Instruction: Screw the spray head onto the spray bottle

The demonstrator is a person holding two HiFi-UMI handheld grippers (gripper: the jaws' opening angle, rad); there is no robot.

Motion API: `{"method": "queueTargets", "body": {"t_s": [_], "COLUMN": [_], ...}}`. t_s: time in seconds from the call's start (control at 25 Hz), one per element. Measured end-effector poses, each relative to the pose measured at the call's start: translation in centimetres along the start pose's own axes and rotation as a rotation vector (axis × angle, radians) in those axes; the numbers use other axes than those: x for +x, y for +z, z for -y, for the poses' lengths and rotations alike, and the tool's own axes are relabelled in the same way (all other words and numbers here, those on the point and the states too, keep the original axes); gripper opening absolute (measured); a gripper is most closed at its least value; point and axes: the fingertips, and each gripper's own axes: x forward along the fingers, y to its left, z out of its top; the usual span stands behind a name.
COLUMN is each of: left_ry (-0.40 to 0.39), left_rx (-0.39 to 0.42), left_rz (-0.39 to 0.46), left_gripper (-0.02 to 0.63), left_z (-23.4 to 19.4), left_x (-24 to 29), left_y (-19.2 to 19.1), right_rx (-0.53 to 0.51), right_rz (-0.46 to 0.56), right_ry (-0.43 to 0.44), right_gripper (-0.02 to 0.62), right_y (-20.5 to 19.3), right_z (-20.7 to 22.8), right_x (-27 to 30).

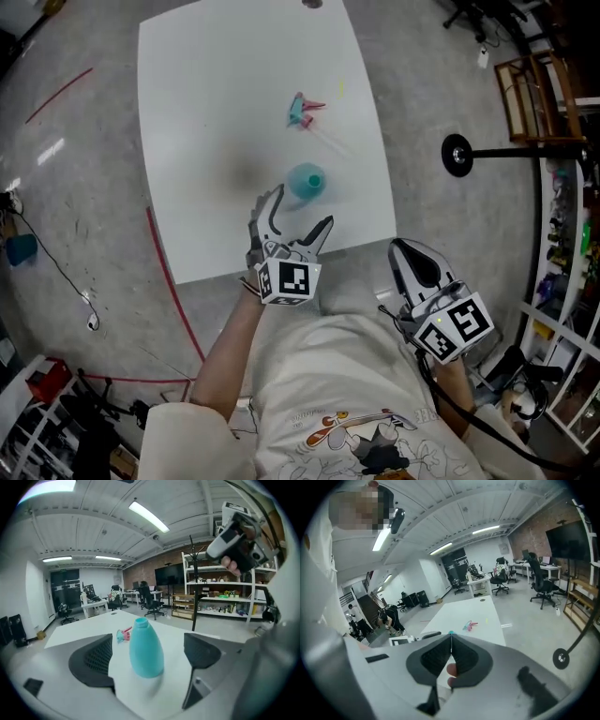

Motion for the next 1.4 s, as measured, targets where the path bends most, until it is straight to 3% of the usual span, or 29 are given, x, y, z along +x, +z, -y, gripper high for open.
{"method": "queueTargets", "body": {"t_s": [0.12, 0.28, 0.64, 0.72, 0.96, 1.12, 1.2, 1.4], "left_ry": [-0.026, -0.039, -0.115, -0.116, -0.104, -0.090, -0.081, -0.043], "left_rx": [-0.011, -0.097, -0.069, -0.089, -0.046, -0.016, -0.008, -0.048], "left_rz": [0.002, 0.035, -0.034, -0.036, -0.062, -0.122, -0.133, -0.137], "left_gripper": [0.461, 0.462, 0.459, 0.416, 0.410, 0.410, 0.410, 0.410], "left_z": [-0.6, -1.8, -0.4, -0.8, -0.4, -0.6, -1.1, -3.4], "left_x": [3.4, 6.6, 10.0, 10.3, 10.5, 8.0, 6.1, 1.0], "left_y": [-1.6, -2.4, -5.6, -5.9, -5.3, -3.3, -2.0, -0.9], "right_rx": [0.000, 0.062, 0.045, 0.009, -0.126, -0.250, -0.316, -0.463], "right_rz": [-0.030, -0.054, -0.094, -0.102, -0.164, -0.295, -0.347, -0.481], "right_ry": [0.001, -0.019, 0.021, 0.037, 0.076, 0.051, 0.076, 0.145], "right_gripper": [0.007, 0.006, 0.006, 0.008, 0.009, 0.035, 0.098, 0.115], "right_y": [-0.3, -1.1, -1.6, -1.3, 0.2, 2.1, 3.4, 4.2], "right_z": [1.5, 3.5, 4.2, 4.2, 5.5, 8.1, 8.2, 6.3], "right_x": [0.4, 0.6, 2.8, 3.9, 7.6, 12.4, 15.4, 23.7]}}
